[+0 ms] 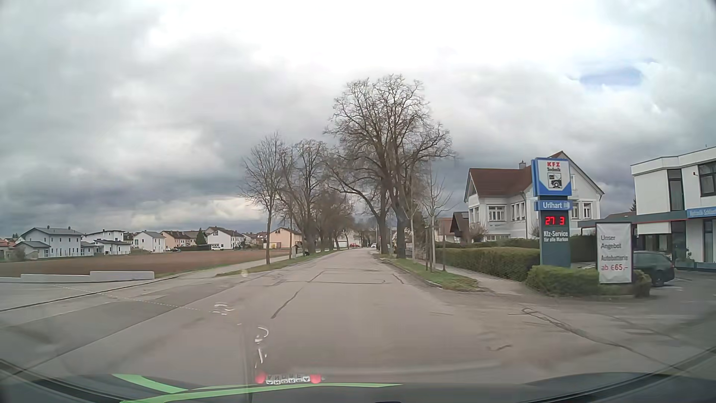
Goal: Follow the waypoints while adhering to traffic rules and regulations
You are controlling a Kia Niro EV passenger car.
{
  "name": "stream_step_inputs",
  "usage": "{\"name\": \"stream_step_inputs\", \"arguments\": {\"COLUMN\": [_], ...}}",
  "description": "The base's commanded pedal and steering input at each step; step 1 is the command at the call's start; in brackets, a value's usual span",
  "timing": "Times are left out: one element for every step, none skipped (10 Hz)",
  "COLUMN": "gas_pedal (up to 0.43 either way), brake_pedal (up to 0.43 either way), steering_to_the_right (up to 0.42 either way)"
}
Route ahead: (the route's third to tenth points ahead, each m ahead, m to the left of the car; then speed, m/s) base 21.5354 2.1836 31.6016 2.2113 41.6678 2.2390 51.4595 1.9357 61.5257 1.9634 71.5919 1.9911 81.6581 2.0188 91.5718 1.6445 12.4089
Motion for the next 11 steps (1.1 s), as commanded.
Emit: {"name": "stream_step_inputs", "arguments": {"gas_pedal": [0.138, 0.130, 0.130, 0.130, 0.130, 0.130, 0.130, 0.130, 0.130, 0.130, 0.130], "brake_pedal": [0.000, 0.000, 0.000, 0.000, 0.000, 0.000, 0.000, 0.000, 0.000, 0.000, 0.000], "steering_to_the_right": [0.001, 0.001, 0.001, 0.001, 0.001, 0.001, 0.001, 0.001, 0.001, 0.001, 0.001]}}
